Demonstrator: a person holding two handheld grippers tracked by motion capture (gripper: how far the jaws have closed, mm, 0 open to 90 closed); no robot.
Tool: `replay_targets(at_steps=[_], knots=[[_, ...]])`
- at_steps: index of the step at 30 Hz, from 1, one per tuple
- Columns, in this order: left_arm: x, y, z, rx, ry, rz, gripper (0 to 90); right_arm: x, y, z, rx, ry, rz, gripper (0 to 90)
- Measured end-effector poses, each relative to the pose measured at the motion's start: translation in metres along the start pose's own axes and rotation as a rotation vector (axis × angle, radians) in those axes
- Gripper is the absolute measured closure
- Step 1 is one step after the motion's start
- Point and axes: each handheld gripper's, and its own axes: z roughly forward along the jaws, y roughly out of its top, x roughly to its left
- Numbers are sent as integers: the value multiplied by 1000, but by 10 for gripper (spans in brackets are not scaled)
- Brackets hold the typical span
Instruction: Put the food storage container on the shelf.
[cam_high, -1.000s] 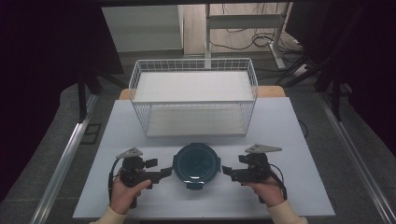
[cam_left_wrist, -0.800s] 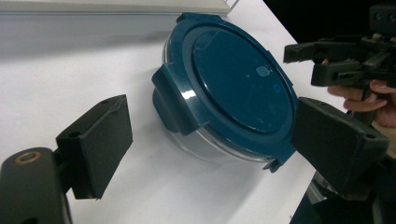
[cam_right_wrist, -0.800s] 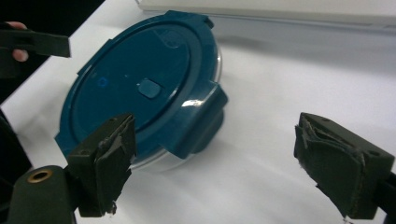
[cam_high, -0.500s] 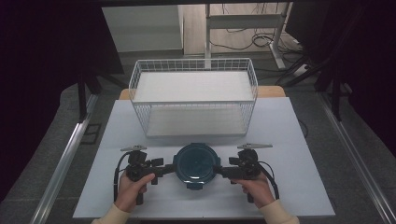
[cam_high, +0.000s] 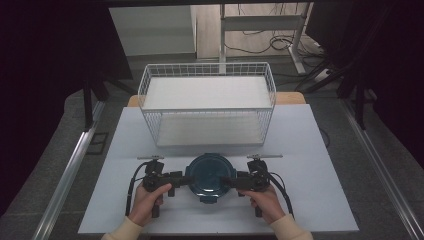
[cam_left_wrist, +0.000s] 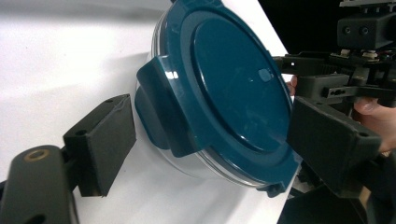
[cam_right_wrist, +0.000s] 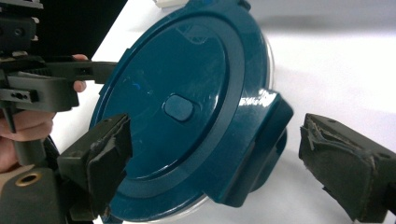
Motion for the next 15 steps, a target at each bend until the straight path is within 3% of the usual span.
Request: replay_targets(at_steps=[2, 5, 9, 15], knots=[[3, -1, 4, 9, -20, -24, 164, 0, -1, 4, 16, 14, 13, 96], [1, -2, 8, 18, 0, -18, 163, 1, -3, 8, 25, 12, 18, 96], [1, -3, 9, 22, 7, -28, 165, -3, -4, 10, 16, 44, 73, 118], [3, -4, 14, 45, -6, -46, 195, -3, -7, 14, 23, 58, 78, 143]])
